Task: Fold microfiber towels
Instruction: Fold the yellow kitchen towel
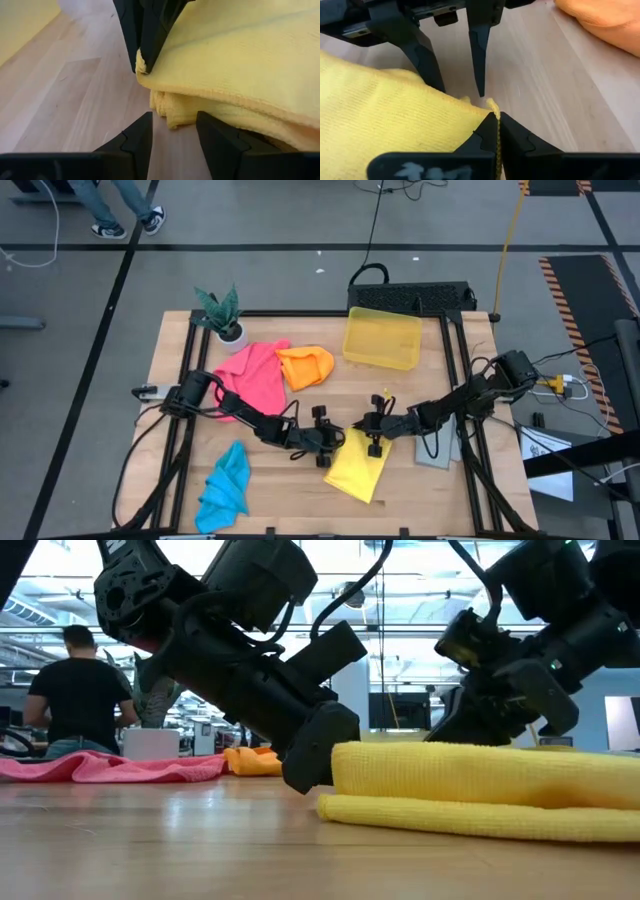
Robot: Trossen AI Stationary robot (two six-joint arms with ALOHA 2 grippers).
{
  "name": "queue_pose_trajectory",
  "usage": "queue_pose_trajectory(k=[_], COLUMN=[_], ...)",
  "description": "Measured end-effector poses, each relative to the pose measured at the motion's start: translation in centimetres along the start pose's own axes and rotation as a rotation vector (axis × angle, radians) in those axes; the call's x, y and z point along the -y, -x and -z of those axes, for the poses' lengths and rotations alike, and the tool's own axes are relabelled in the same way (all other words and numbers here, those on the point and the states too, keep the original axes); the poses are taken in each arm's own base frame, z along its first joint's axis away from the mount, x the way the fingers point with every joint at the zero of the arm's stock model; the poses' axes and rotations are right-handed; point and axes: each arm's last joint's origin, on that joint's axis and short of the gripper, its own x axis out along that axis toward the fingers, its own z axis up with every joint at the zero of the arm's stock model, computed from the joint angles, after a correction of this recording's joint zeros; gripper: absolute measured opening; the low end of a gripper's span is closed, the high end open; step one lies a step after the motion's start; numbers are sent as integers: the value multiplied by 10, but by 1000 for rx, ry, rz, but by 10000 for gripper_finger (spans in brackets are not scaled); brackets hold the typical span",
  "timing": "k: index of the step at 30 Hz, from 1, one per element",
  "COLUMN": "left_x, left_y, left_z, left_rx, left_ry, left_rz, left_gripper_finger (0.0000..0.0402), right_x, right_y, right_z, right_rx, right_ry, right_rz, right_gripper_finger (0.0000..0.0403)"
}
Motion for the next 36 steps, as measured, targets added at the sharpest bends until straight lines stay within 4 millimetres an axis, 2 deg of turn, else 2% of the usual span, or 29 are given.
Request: queue_pose_trajectory(k=[3,10,17,20,26,28,32,36], left_x=[0,0,-1,-2,-1,1,6,8], left_y=[0,0,0,1,24,31,33,24], left_z=[0,-1,-2,-3,-21,-26,-24,-13], left_rx=[3,8,18,19,10,12,-10,-40], left_ry=[1,3,-34,-112,-214,-215,-181,-103], left_rz=[0,2,-5,-86,-363,-391,-280,-110], left_gripper_finger=[159,159,159,159,159,159,159,159], right_x=[-1,-9,-11,-11,-10,-10,-11,-12], right_y=[0,3,1,-1,-2,-2,0,1], right_z=[-2,-18,-18,-14,-9,-10,-17,-22], right_rx=[18,170,180,157,102,111,185,239], right_ry=[2,71,92,91,80,77,60,70], right_rz=[-21,-219,-241,-237,-227,-228,-243,-250], right_gripper_finger=[0,0,0,0,0,0,0,0])
